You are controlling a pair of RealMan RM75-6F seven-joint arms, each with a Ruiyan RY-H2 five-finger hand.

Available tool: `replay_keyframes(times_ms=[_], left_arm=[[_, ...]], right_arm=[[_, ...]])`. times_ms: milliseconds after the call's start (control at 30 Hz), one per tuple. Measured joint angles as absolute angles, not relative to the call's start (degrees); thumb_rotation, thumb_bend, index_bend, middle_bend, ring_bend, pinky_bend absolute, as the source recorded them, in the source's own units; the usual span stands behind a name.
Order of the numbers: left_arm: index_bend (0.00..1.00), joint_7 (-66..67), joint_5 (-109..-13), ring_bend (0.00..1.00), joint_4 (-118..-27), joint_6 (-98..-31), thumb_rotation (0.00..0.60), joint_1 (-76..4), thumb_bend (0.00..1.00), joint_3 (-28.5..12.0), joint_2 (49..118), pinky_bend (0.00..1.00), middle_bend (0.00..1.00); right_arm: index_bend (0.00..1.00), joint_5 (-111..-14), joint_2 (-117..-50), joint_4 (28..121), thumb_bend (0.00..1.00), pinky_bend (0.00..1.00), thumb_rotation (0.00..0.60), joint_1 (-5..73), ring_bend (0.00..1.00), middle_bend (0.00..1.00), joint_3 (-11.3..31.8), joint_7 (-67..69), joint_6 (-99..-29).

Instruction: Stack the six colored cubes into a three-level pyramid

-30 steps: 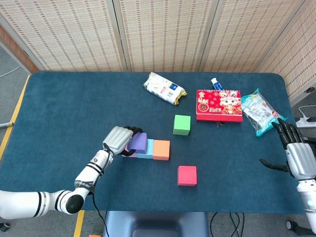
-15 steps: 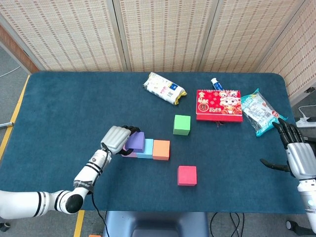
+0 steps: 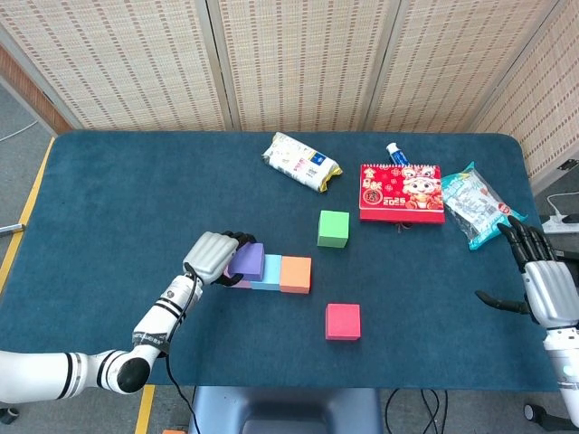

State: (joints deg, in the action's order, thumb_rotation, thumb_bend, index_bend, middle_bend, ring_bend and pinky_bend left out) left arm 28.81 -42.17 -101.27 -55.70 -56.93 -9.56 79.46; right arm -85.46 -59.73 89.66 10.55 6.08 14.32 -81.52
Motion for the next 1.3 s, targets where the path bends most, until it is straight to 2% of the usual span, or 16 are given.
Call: replay_keyframes(times_ms=[400, 1067, 1133, 1300], left_arm=[[0.40, 29.5, -42.5, 0.38, -101.1, -56.1, 0.600, -57.1, 0.34, -9.1, 80.0, 0.44, 0.45], [0.40, 29.4, -41.9, 0.38, -100.9, -55.8, 0.600, -57.2, 0.35, -9.1, 80.1, 0.44, 0.45], [0.36, 29.6, -42.0, 0.36, -100.6, -55.8, 0.600, -57.2, 0.35, -8.8, 80.4, 0.44, 0.43], [0.19, 30.3, -42.1, 0.20, -100.7, -55.7, 0.600, -57.2, 0.35, -8.2, 80.4, 0.42, 0.26]], right_arm=[[0.00, -85.5, -59.8, 89.3, 0.18, 0.00, 0.600, 10.4, 0.00, 0.00, 6.1, 14.8, -81.5], [0.00, -85.4, -60.1, 89.0, 0.18, 0.00, 0.600, 10.3, 0.00, 0.00, 6.2, 15.2, -81.1], [0.00, -85.4, -60.1, 88.9, 0.18, 0.00, 0.600, 10.3, 0.00, 0.00, 6.2, 15.2, -81.2], [0.00, -85.3, -60.1, 88.9, 0.18, 0.00, 0.600, 10.3, 0.00, 0.00, 6.3, 15.3, -81.2]])
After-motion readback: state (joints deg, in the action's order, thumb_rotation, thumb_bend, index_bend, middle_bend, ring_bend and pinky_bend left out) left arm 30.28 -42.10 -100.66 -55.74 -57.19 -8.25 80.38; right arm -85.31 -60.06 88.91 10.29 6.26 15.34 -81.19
